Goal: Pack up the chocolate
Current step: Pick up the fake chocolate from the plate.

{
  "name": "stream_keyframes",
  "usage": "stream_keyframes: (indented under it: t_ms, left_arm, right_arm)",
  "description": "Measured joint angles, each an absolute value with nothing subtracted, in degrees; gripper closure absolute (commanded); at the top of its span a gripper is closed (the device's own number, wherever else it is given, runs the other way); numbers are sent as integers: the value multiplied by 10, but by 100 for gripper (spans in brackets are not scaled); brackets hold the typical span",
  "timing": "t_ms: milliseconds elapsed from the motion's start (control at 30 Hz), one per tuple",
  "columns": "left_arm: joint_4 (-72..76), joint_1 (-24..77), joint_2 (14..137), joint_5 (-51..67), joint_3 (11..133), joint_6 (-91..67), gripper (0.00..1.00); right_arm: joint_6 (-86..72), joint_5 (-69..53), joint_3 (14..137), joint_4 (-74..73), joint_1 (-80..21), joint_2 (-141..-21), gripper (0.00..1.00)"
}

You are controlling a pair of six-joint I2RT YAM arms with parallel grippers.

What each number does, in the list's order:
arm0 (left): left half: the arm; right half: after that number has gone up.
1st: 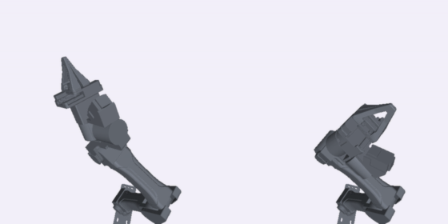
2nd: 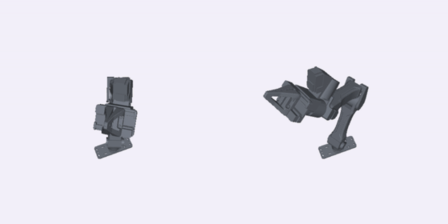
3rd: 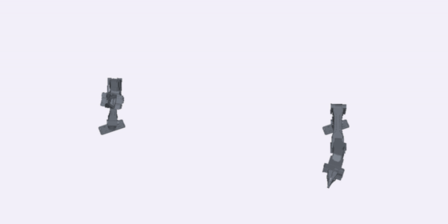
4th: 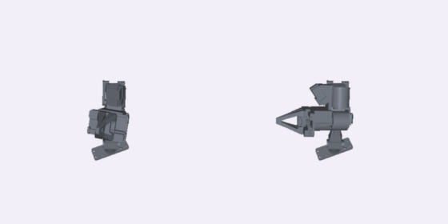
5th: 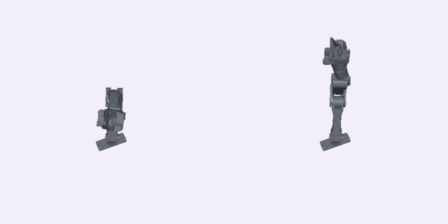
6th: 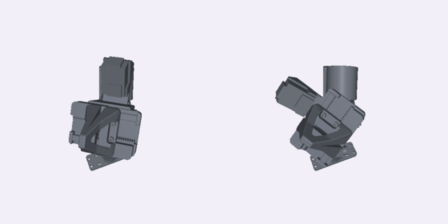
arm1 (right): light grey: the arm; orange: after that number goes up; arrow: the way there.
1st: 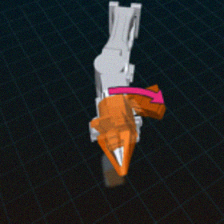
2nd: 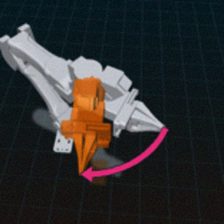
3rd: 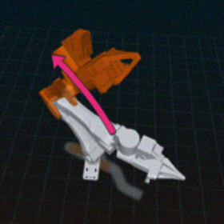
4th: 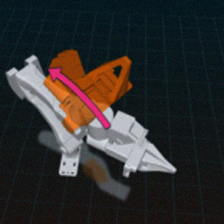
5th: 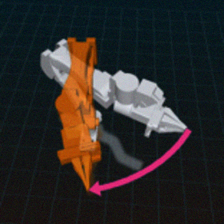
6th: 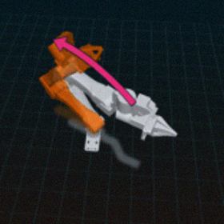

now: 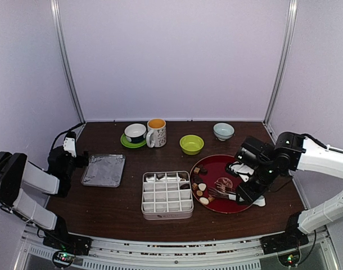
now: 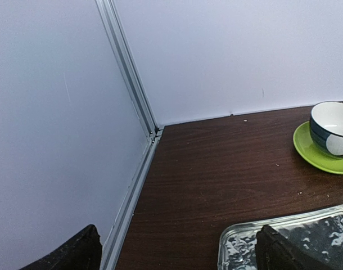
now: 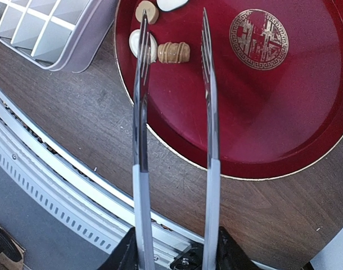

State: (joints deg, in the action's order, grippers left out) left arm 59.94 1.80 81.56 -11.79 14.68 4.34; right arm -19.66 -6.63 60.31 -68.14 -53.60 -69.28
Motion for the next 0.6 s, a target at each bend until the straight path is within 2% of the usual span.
stream_keyframes:
  t_ms: [600]
  left_arm:
    - [599, 18, 816, -118, 147, 43, 2]
  right_arm:
    - [-190, -77, 585, -661, -536, -734, 58]
